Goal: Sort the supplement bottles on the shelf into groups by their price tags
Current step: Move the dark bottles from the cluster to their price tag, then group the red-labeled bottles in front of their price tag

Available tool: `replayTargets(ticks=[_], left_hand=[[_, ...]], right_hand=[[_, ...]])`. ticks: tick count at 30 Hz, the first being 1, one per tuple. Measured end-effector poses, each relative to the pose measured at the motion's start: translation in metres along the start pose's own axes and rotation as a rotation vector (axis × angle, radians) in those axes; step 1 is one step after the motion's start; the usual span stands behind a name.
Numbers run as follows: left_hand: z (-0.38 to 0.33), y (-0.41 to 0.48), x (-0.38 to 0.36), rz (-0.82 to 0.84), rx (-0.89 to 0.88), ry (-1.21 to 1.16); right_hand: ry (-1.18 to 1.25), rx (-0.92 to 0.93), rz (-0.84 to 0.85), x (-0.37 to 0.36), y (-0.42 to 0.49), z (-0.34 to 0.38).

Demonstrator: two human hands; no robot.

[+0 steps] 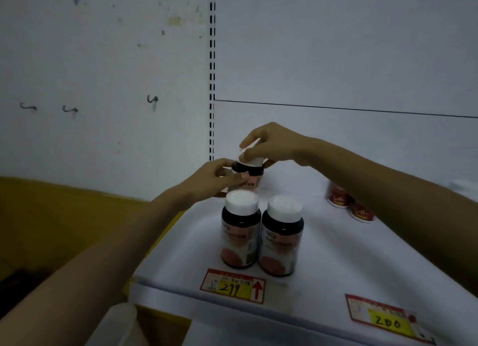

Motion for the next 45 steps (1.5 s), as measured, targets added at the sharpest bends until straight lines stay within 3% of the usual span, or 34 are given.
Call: replayTargets(ticks=[6,21,27,32,36,45], left_hand=[[0.044,-0.004,-0.015,0.064,0.080,-0.130],[0.055,-0.011,-0.022,0.141,0.099,-0.196],[0.030,0.003,-0.003,0.080,0.053,-0.092],[-0.036,0.028,0.002,0.027,-0.097,0.062],[-0.099,0.036,-0.055,0.061,-0.235,0.282],[-0.164,0.024,-0.238,0.206,-0.331,0.345]], right_hand=[[-0.064,-0.097,0.118,-0.029,-0.002,-0.018],[-0.038,-0.097,0.080,-0.030,-0.023,-0.023],[-0.107,-0.083,-0.024,-0.019,-0.028,-0.021],[-0.225,-0.101,-0.112,0.020,-0.062,-0.031],[-0.331,-0.160,-0.163,0.058,-0.100,-0.064],[-0.461,-0.249,-0.281,0.152,-0.194,-0.159]])
Point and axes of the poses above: each hand's wrist, its own y-axis towards the middle knuckle, its own x-axis out of the back of the hand, z = x × y, the point moved 5 cm from there along y, towards the middle knuckle, and after that the axes turned 2 degrees about -x, right-handed, at the moved point
